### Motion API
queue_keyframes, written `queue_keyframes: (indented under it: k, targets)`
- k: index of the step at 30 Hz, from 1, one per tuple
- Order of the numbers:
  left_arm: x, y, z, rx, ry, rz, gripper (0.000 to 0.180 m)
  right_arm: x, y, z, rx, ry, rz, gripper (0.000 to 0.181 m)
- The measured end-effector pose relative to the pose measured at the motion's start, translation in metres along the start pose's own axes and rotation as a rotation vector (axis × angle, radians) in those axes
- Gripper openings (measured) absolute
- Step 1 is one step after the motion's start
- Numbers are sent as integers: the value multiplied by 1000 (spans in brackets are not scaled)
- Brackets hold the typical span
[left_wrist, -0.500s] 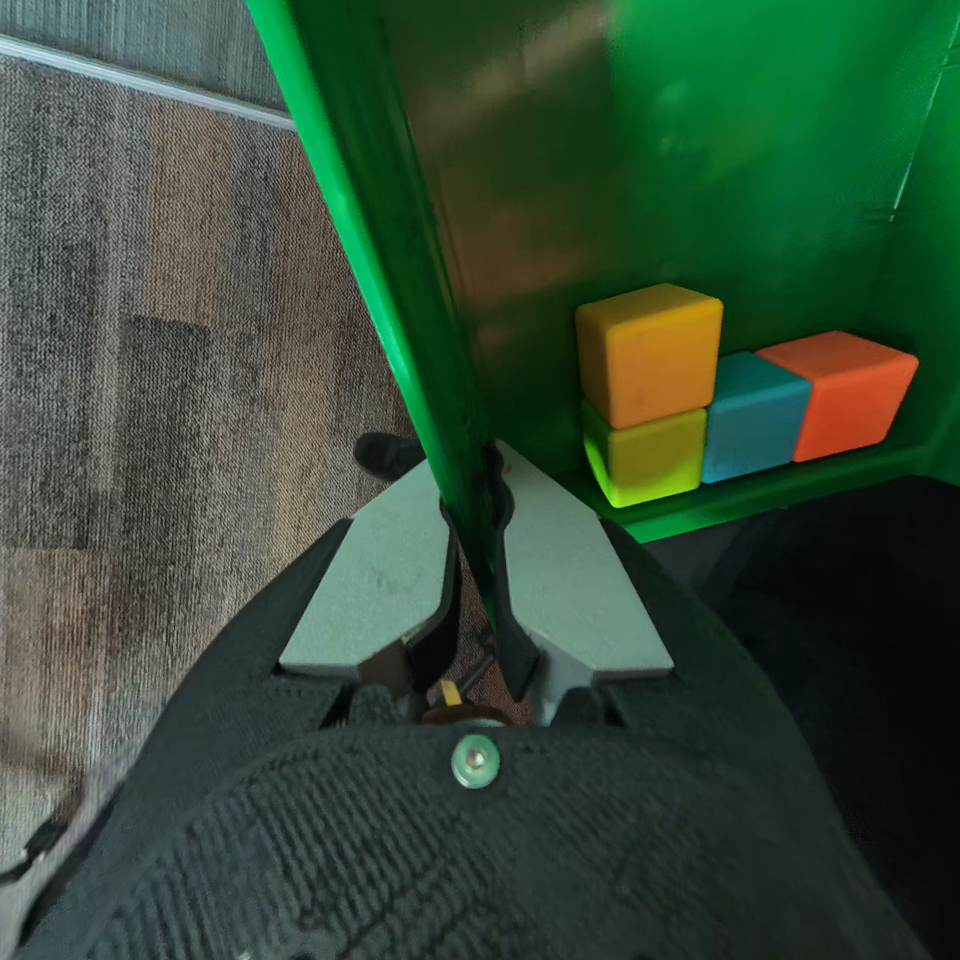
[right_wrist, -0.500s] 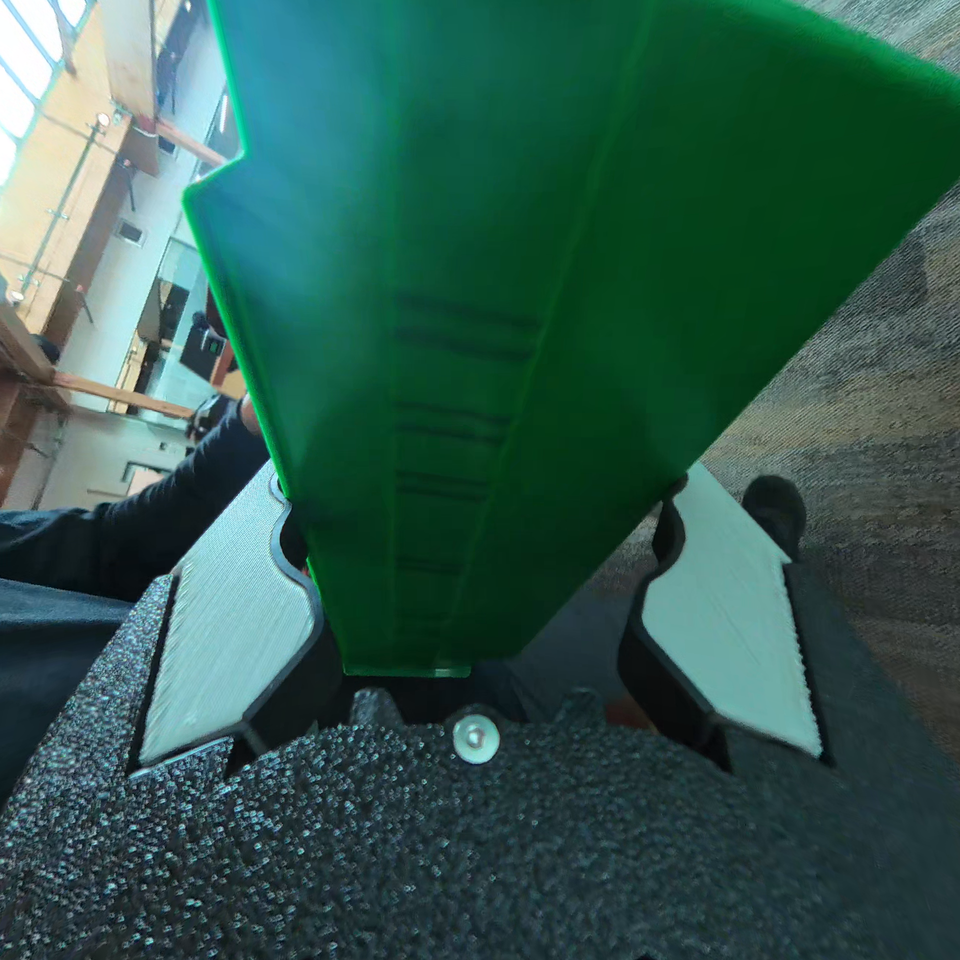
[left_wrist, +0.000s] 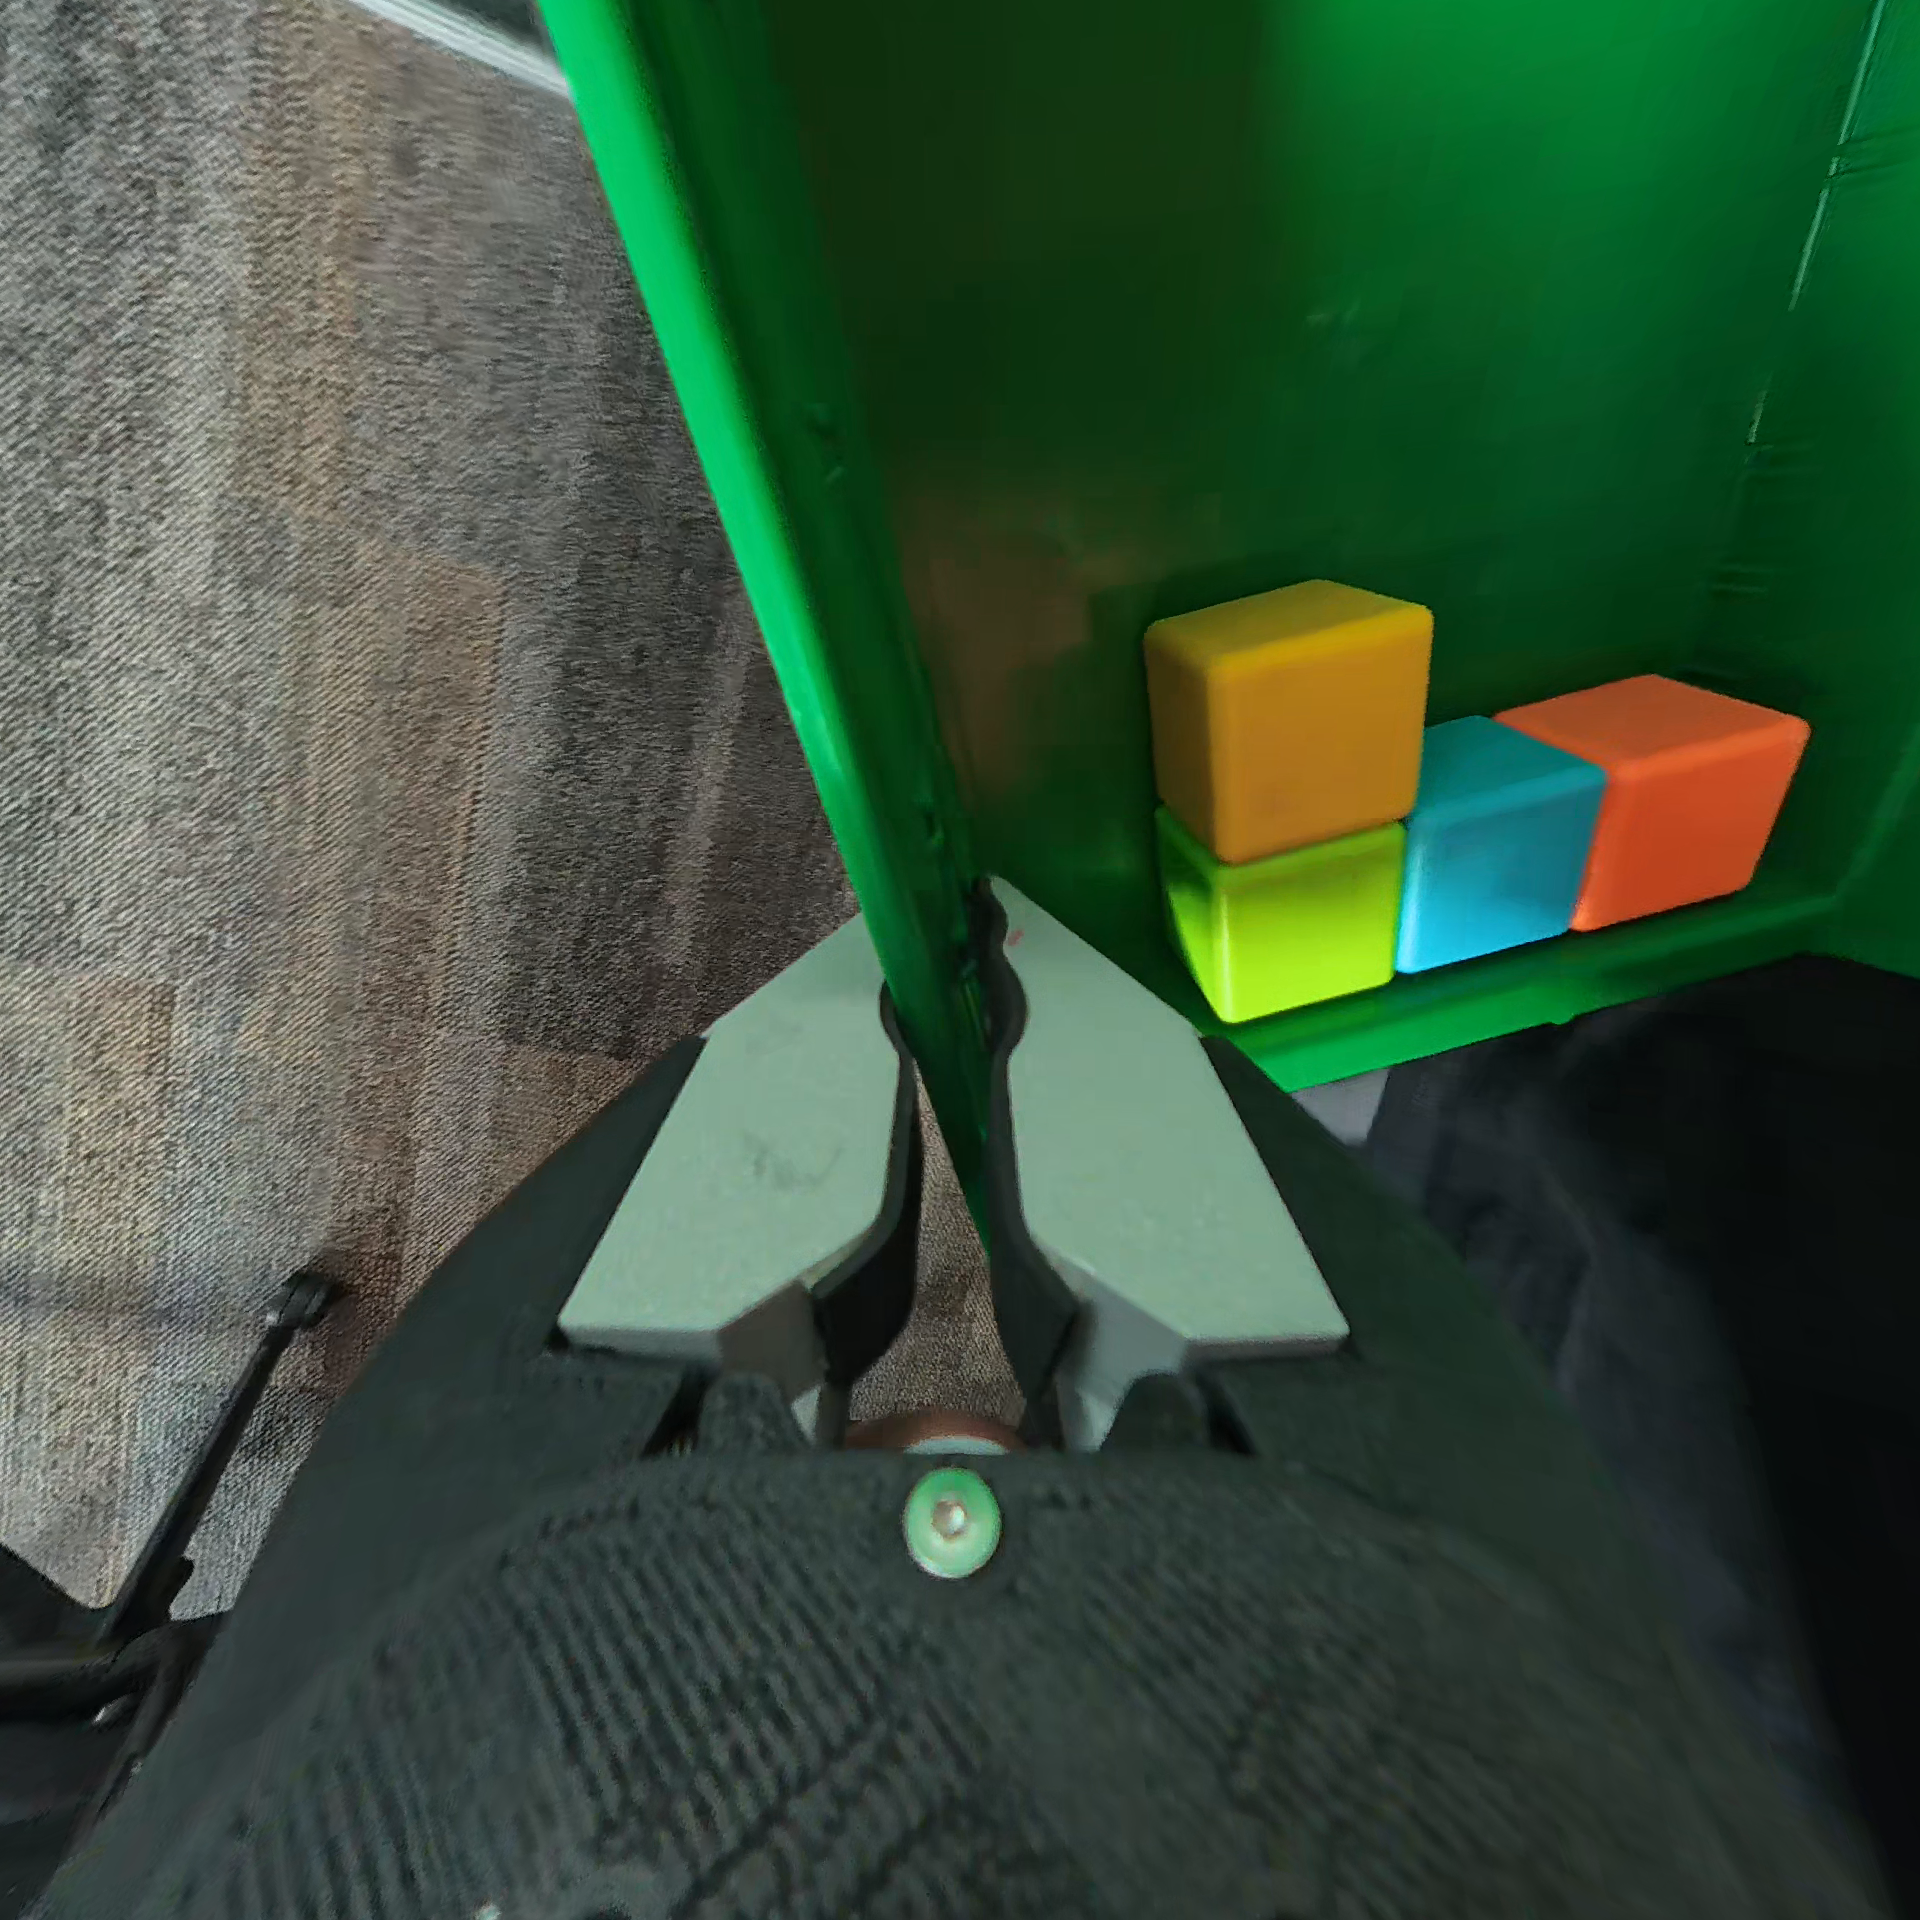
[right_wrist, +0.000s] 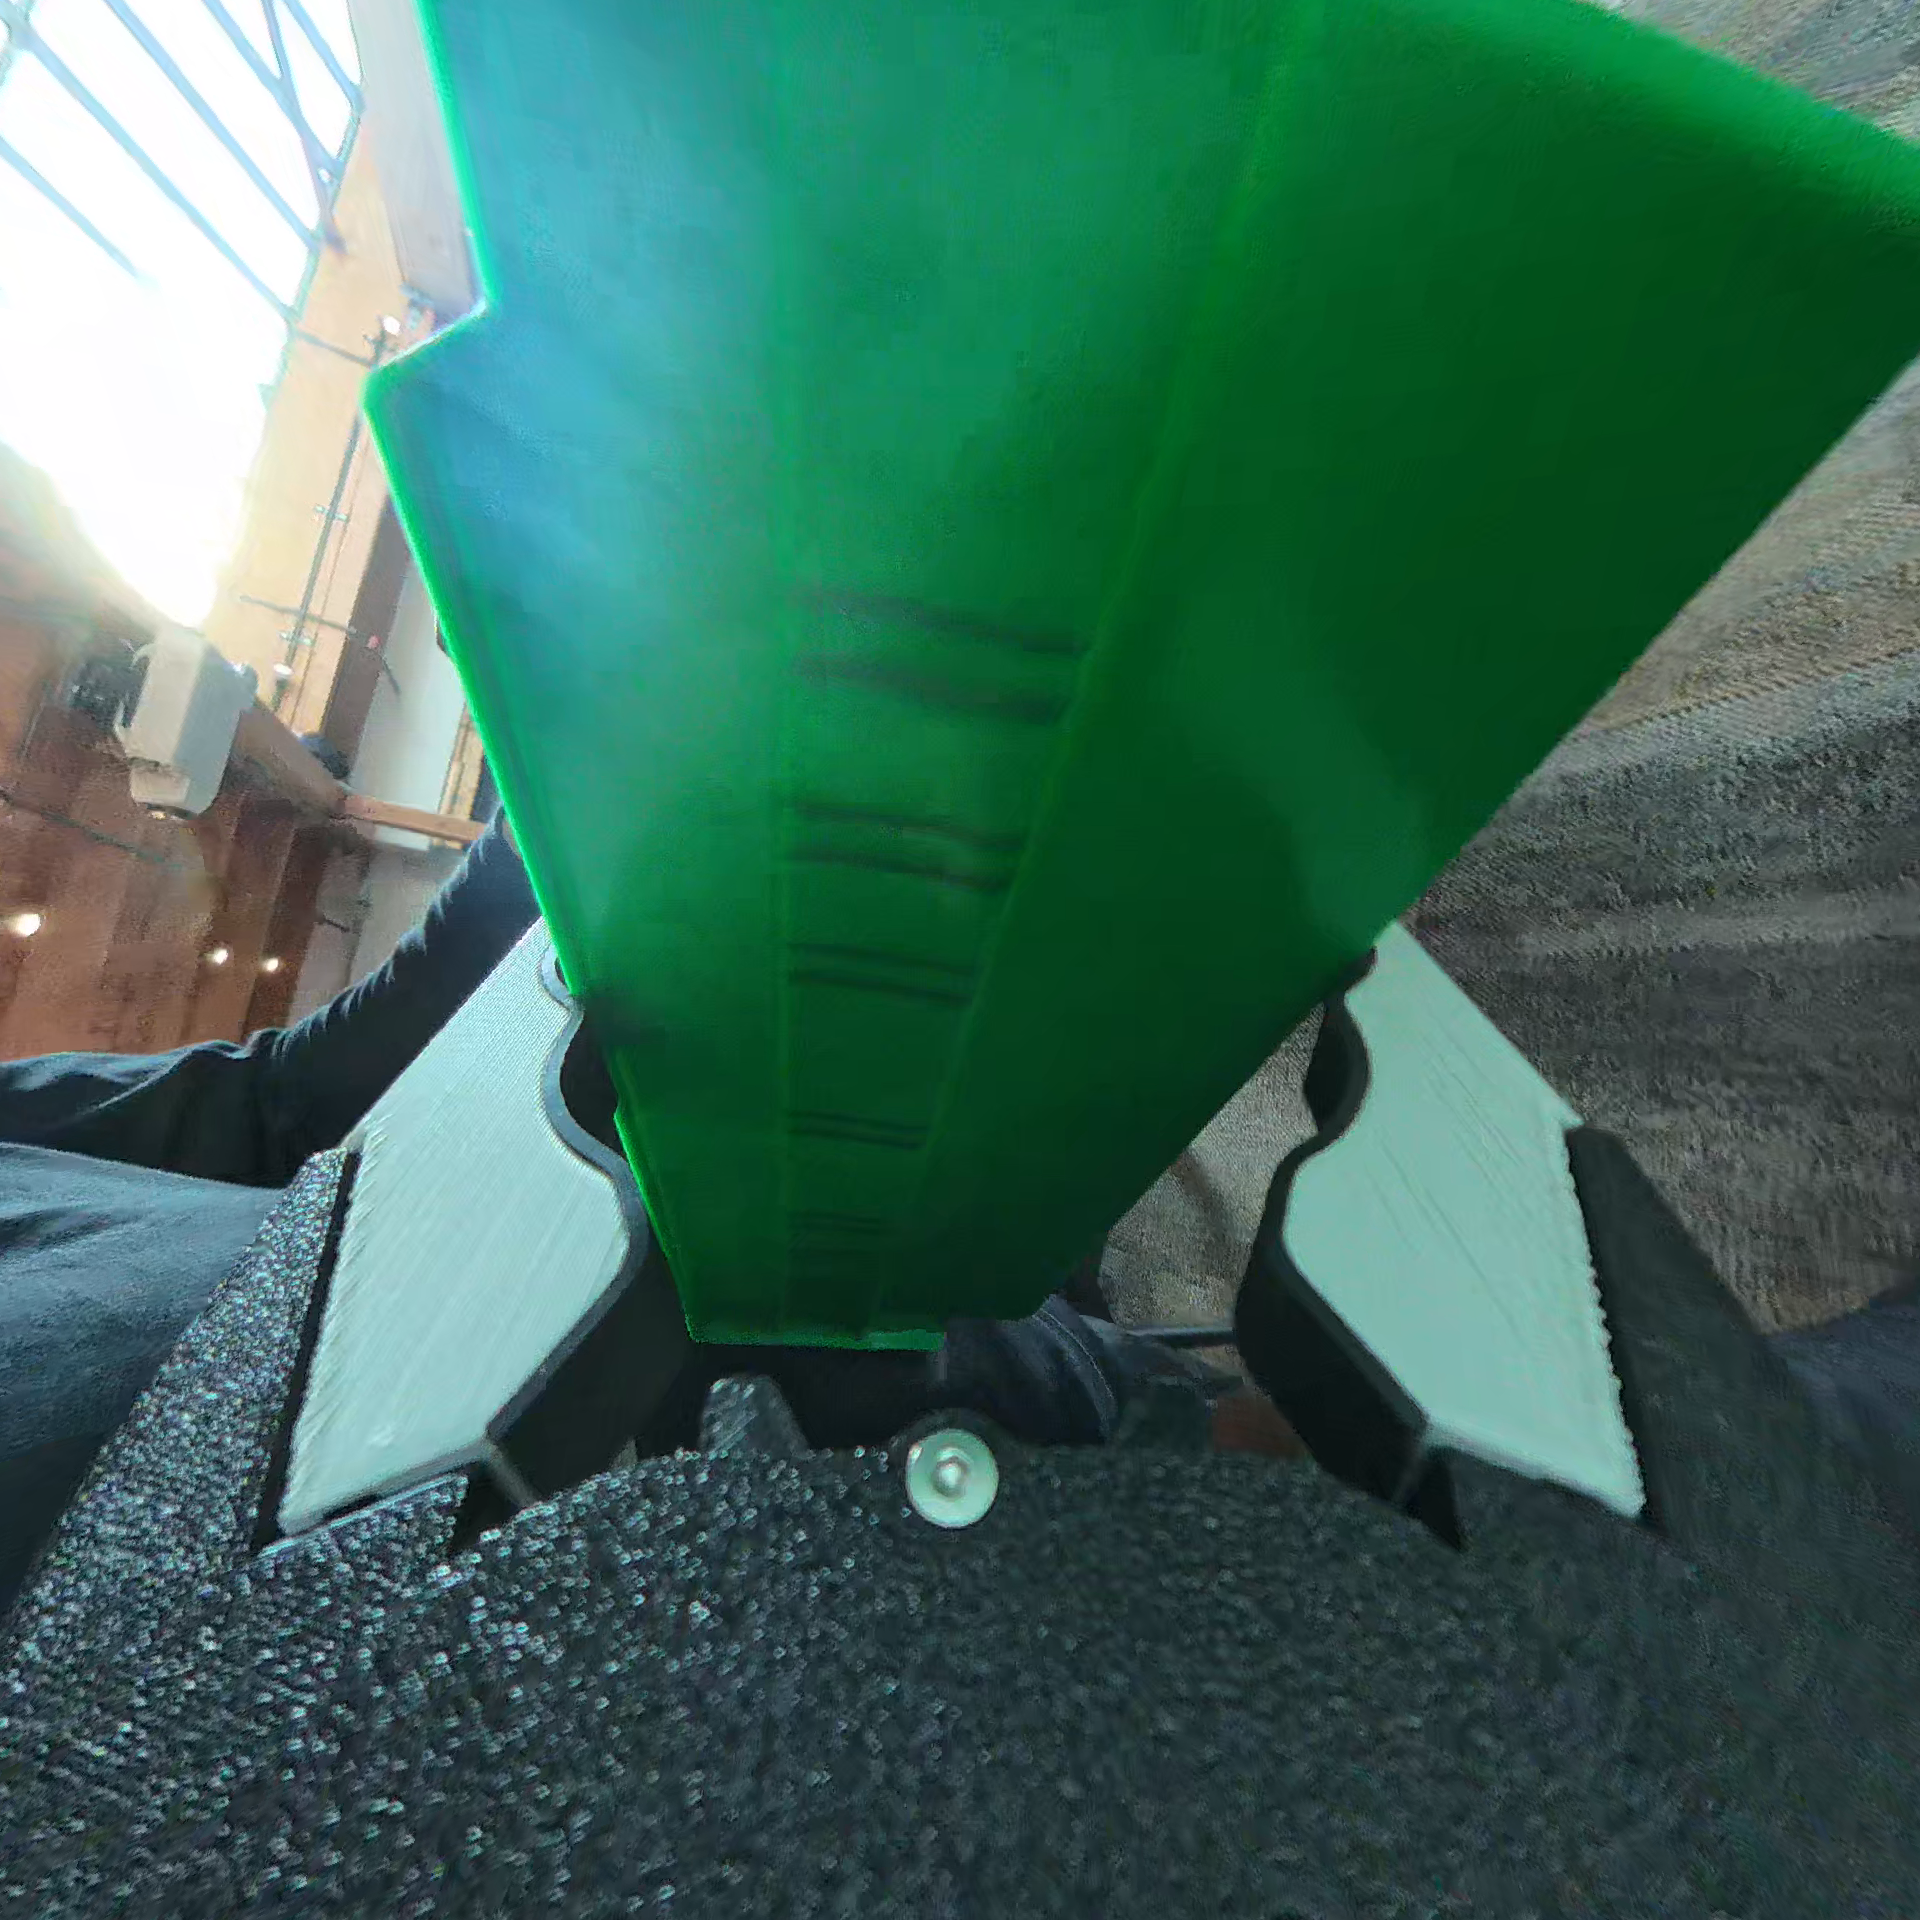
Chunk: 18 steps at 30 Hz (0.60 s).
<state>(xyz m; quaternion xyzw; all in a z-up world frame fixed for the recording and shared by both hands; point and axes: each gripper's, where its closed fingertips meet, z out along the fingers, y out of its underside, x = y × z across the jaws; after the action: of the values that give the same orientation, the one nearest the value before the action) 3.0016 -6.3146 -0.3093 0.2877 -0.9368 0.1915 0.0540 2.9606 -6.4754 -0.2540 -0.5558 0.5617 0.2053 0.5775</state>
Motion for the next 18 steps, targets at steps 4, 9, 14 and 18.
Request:
queue_keyframes:
  k: [4,9,14,18]
  targets:
    - [-142,-40,-19,19,-76,-135,4,39,-126,111,-107,-108,-17,136]
    - [-288,-74,-66,66,-117,-355,4,41,-270,244,-357,-181,-69,136]
    - [-440,-92,-90,144,-154,-479,4,46,-379,378,-552,-197,-169,136]
    - [-580,-111,-89,172,-146,-495,4,76,-463,493,-554,-177,-157,136]
